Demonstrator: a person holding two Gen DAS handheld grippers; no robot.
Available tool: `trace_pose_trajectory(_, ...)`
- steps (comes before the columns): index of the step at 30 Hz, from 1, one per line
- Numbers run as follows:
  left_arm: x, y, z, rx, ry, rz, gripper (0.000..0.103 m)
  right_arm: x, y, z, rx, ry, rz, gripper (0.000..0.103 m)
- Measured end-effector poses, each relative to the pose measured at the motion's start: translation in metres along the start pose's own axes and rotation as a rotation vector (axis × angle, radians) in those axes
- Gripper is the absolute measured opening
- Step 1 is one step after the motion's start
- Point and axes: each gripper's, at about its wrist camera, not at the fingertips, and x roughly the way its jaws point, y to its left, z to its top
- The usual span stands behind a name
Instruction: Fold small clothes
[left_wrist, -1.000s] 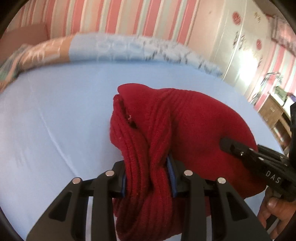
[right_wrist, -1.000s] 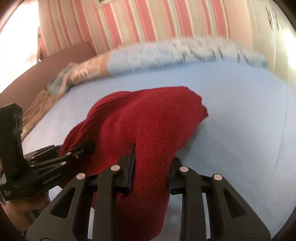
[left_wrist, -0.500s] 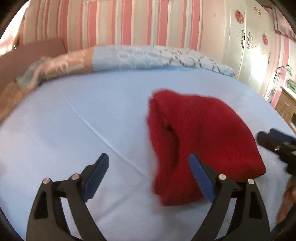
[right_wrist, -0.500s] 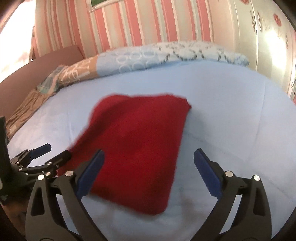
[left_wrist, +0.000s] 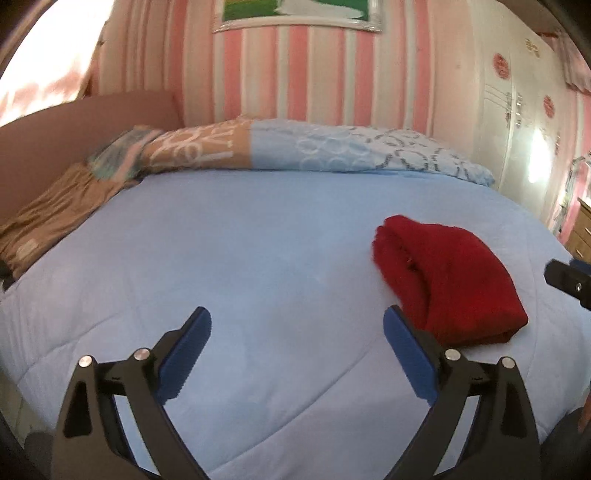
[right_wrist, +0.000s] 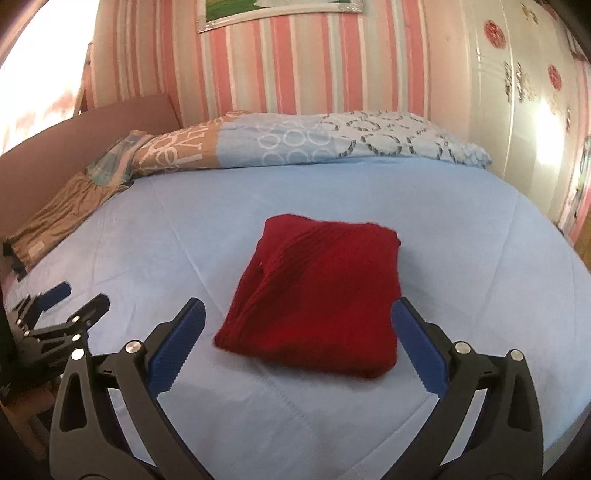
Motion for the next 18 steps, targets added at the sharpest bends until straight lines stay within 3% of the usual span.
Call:
trace_pose_trajectory(3, -0.011, 0.019, -0.01, -0.044, 0.045, 0.025, 0.101, -0.007, 0.016, -0.013, -0.007, 0.028, -0.058, 0.1)
trace_pose_trajectory(6, -0.023, 0.02, -0.017, 0.012, 0.05, 0.069, 0.101, -0.011, 0.031, -0.021, -0.016, 0.048, -0.075, 0.1)
trace_pose_trajectory(11, -0.036, 0.02, -0.023, 0.035, 0.058, 0.054, 0.101, -0.015, 0.043, -0.022, -0.001, 0.066, -0.096, 0.1)
trace_pose_trajectory(18, -0.052, 0.014, -0.018, 0.032, 0.044, 0.042, 0.101, -0.031, 0.048, -0.022, -0.005, 0.021, -0.135, 0.1)
